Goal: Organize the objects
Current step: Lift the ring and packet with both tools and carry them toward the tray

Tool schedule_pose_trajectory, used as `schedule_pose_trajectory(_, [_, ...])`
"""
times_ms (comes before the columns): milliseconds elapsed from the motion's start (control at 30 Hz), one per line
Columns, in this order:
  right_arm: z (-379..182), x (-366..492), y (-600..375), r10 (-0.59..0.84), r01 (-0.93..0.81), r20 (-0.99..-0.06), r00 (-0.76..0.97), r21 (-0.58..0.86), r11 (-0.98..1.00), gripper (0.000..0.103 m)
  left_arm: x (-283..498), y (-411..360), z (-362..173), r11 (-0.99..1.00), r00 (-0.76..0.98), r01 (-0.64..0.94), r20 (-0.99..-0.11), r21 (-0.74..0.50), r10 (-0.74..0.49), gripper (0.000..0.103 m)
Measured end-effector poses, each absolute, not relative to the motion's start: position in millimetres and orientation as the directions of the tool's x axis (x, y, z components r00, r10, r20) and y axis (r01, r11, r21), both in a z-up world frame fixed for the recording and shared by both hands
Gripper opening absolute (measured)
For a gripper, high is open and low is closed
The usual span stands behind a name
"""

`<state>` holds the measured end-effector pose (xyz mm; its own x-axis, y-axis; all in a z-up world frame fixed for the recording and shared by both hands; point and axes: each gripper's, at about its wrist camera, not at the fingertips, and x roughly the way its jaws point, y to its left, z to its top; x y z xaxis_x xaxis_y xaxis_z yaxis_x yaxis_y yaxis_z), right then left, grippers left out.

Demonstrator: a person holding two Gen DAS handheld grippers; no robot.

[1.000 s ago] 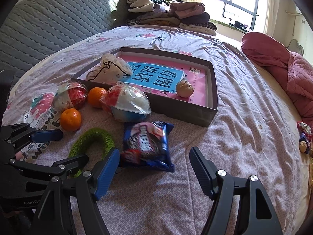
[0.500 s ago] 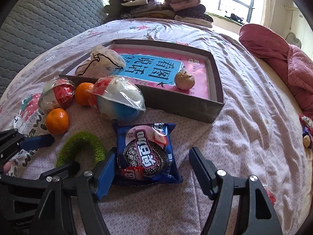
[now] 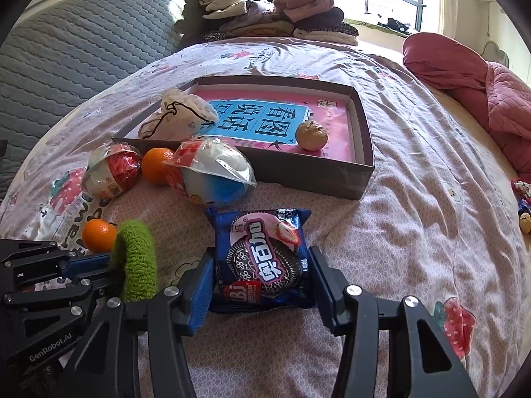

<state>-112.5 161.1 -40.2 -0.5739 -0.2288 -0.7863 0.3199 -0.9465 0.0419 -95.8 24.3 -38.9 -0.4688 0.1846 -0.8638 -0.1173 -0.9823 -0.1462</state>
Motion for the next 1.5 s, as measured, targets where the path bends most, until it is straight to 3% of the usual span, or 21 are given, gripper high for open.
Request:
schedule_pose_trajectory(900, [-12.6, -96.0, 162.9, -0.303, 0.32, -0.739, -0.602, 0.125, -0.939, 0.052, -79.2, 8.6, -5.9, -0.981, -0.538, -0.112, -0.821, -0.158, 0.194, 0.013])
schedule_pose_trajectory(1500, [26.3, -90.4, 158.1, -0.304, 0.33, -0.68, -0.667, 0.097, -0.939, 0.052, -77.2, -1.5, 29.9, -0.982, -0.612, -0.11, -0.768, -0.154, 0.189, 0.013])
